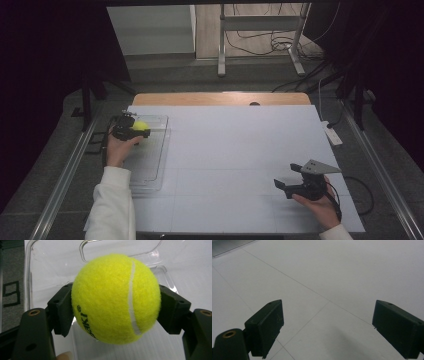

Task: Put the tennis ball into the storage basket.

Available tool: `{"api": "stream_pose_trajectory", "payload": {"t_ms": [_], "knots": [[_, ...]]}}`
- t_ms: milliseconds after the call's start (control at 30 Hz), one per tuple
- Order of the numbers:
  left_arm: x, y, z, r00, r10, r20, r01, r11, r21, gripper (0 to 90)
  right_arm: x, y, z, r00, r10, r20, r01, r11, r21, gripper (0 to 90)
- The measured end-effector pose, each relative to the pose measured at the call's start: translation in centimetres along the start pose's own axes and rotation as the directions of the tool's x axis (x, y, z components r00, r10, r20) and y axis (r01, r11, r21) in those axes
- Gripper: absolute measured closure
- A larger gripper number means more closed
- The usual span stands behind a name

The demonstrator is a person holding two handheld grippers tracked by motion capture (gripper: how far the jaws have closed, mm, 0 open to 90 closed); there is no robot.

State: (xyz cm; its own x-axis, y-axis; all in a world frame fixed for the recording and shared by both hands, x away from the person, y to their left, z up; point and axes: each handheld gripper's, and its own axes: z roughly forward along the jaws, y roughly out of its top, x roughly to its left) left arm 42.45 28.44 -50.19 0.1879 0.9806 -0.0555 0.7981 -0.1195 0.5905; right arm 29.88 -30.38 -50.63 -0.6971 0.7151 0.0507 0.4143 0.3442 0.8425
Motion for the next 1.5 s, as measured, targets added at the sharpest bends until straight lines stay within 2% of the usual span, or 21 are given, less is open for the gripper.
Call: {"api": "stream_pose_trajectory", "payload": {"t_ms": [200,333,600,1000,1167,1333,1500], "knots": [[-0.5,0.0,0.4,0.9981,0.039,-0.048,-0.038,0.9989,0.026,26.5,0.0,0.0,0.0,1.0,-0.001,-0.001,0.001,1.0,0.001,10.4],[-0.8,0.1,0.7,0.9941,0.074,-0.08,-0.07,0.9962,0.052,26.5,0.0,0.0,0.0,1.0,0.0,0.002,0.0,1.0,0.001,10.5],[-1.3,0.1,1.1,0.9886,0.11,-0.103,-0.102,0.9915,0.082,26.1,0.0,0.0,0.0,1.0,0.0,0.003,0.0,1.0,-0.001,10.5],[-1.5,0.0,1.3,0.9861,0.122,-0.113,-0.112,0.9899,0.086,22.8,0.0,0.0,0.0,1.0,0.0,0.003,0.0,1.0,0.001,10.5],[-1.5,0.1,1.1,0.9868,0.11,-0.119,-0.102,0.9922,0.071,18.4,0.0,0.0,0.0,1.0,-0.001,0.003,0.001,1.0,0.001,10.5],[-1.4,0.3,0.4,0.9897,0.095,-0.108,-0.093,0.9955,0.02,16.0,0.0,0.0,0.0,1.0,0.0,0.003,0.0,1.0,0.0,10.5],[-1.8,0.5,-0.3,0.9946,0.077,-0.069,-0.081,0.9956,-0.048,14.5,0.0,0.0,-0.1,1.0,-0.001,0.003,0.001,1.0,-0.002,10.5]]}}
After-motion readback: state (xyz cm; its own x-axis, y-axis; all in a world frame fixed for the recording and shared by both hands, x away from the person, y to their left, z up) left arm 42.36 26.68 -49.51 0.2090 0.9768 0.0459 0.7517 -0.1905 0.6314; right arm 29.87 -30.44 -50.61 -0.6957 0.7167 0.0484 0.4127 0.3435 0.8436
